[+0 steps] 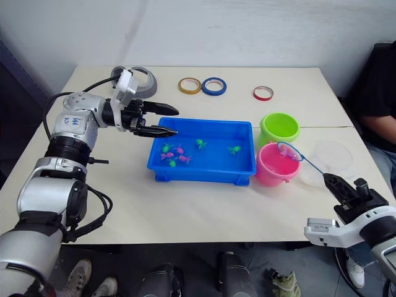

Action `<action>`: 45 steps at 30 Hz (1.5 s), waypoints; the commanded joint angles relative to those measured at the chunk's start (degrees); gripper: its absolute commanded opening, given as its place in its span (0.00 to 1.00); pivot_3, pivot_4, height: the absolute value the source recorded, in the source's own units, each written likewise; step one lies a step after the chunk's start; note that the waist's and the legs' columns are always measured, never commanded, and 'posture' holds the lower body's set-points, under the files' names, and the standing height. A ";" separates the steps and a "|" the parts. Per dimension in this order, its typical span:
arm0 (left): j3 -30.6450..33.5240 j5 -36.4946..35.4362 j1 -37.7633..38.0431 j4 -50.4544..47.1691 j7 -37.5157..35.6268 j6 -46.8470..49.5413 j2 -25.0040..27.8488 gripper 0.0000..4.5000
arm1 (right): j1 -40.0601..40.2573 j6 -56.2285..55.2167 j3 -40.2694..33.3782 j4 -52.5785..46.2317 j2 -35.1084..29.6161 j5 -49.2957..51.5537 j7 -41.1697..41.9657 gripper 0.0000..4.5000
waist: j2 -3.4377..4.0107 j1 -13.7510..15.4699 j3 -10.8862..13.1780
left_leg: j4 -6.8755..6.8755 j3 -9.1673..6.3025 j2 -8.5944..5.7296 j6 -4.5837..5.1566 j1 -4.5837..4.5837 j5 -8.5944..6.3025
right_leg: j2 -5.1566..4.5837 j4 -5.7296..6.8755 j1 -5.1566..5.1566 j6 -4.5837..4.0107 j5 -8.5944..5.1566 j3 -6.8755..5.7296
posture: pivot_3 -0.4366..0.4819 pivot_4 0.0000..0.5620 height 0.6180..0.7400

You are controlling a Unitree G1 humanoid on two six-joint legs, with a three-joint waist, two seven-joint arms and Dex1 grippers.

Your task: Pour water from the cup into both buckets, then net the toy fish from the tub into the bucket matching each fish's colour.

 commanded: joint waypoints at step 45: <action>1.30 -0.27 0.52 -4.85 1.13 0.91 0.95 0.80 | 2.97 8.09 12.14 4.63 9.35 -36.82 -32.98 0.00 | -0.01 -0.70 -0.01 | -0.06 -0.03 0.00 -0.14 0.05 0.08 | 0.00 0.12 -0.02 -0.16 -0.09 -0.01 | 0.48 0.27 0.89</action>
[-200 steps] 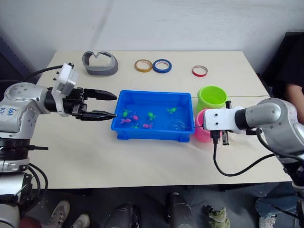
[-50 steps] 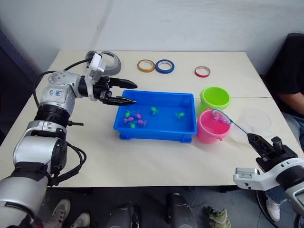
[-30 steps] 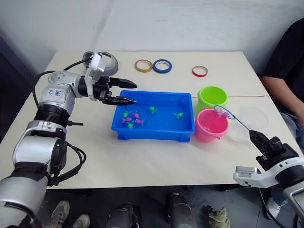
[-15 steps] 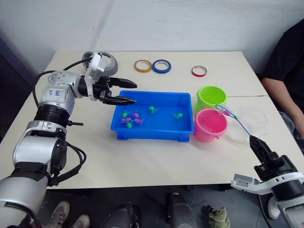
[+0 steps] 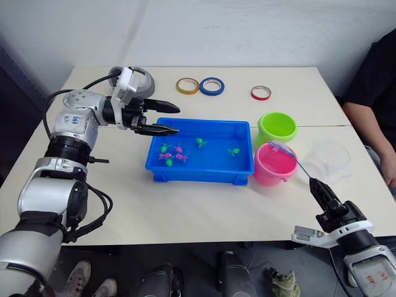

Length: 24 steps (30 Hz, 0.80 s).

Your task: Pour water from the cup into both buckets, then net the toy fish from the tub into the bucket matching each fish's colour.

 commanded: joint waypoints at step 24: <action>1.72 -0.15 0.87 -2.46 2.21 -0.62 1.27 0.80 | -2.92 7.94 -0.80 -6.15 -1.04 17.02 6.72 0.00 | 0.00 -0.11 0.00 | 0.00 0.02 0.01 -0.01 0.02 0.01 | 0.01 0.02 0.00 0.00 0.00 0.03 | 0.48 0.27 0.89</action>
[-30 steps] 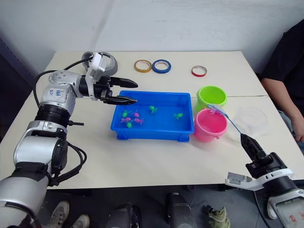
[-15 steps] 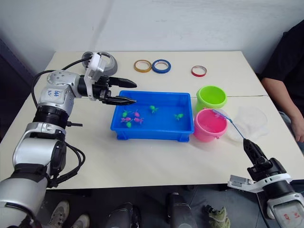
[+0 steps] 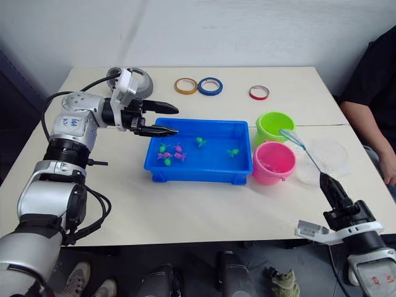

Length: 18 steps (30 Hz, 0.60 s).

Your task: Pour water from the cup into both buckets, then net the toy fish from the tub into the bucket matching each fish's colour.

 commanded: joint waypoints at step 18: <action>2.52 4.86 3.73 1.23 3.40 -0.73 16.35 0.80 | -48.86 42.18 20.55 -0.61 6.35 55.74 54.96 0.00 | -0.04 -0.06 0.00 | -0.05 -0.46 0.04 0.12 0.11 0.00 | -0.01 0.03 0.02 -0.03 0.04 -0.05 | 0.48 0.27 0.89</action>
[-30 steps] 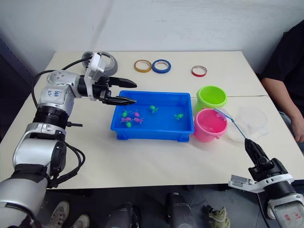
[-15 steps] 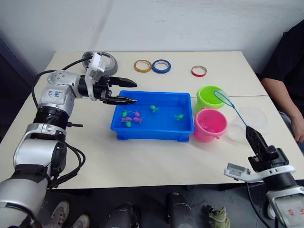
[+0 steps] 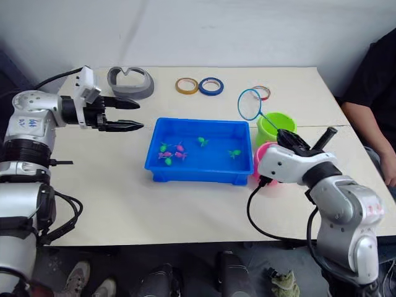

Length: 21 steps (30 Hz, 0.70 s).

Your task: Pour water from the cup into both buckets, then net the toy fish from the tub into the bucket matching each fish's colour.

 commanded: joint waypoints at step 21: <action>7.62 -6.63 18.60 -25.80 2.54 12.28 7.74 0.80 | -14.23 19.16 16.95 7.69 -3.65 19.89 11.25 0.00 | 0.00 0.13 0.00 | 0.06 0.02 0.03 0.00 -0.30 -0.03 | -0.10 0.02 -0.19 -0.04 -0.02 -0.17 | 0.48 0.27 0.89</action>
